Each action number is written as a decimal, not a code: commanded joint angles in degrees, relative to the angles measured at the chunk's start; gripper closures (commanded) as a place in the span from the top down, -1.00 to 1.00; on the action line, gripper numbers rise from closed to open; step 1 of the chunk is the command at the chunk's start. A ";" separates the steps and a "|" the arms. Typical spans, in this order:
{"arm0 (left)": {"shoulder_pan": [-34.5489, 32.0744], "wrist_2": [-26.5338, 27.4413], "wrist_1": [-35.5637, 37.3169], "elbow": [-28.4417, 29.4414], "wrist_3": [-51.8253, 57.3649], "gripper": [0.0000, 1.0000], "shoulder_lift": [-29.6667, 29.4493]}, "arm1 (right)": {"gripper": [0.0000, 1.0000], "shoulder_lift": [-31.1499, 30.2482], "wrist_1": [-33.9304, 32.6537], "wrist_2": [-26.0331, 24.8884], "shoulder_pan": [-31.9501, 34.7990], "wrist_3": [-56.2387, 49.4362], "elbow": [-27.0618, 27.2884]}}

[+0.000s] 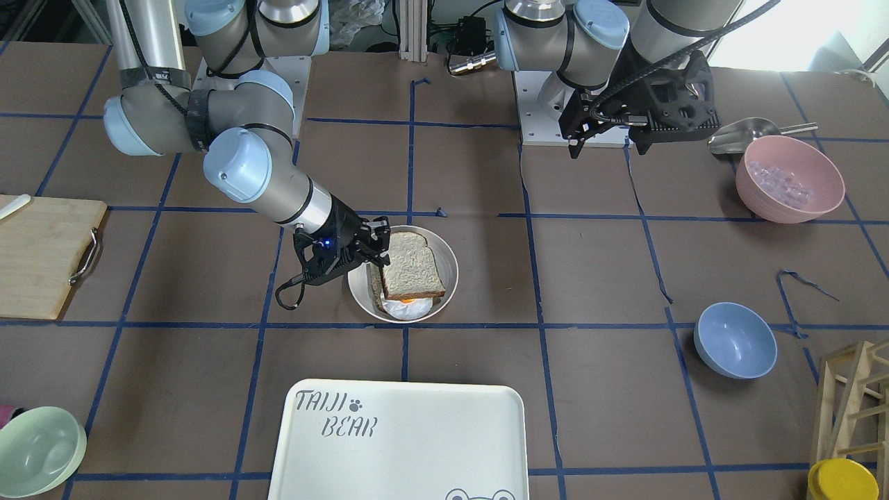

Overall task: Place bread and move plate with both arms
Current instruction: 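Carry the bread over the plate and lay it on the egg, then open the right gripper and raise it away from the plate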

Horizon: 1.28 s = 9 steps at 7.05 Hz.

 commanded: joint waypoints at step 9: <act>0.53 -4.10 2.05 -0.92 -1.83 1.00 -2.96 | 1.00 -5.38 47.17 -32.30 -4.31 6.90 -35.60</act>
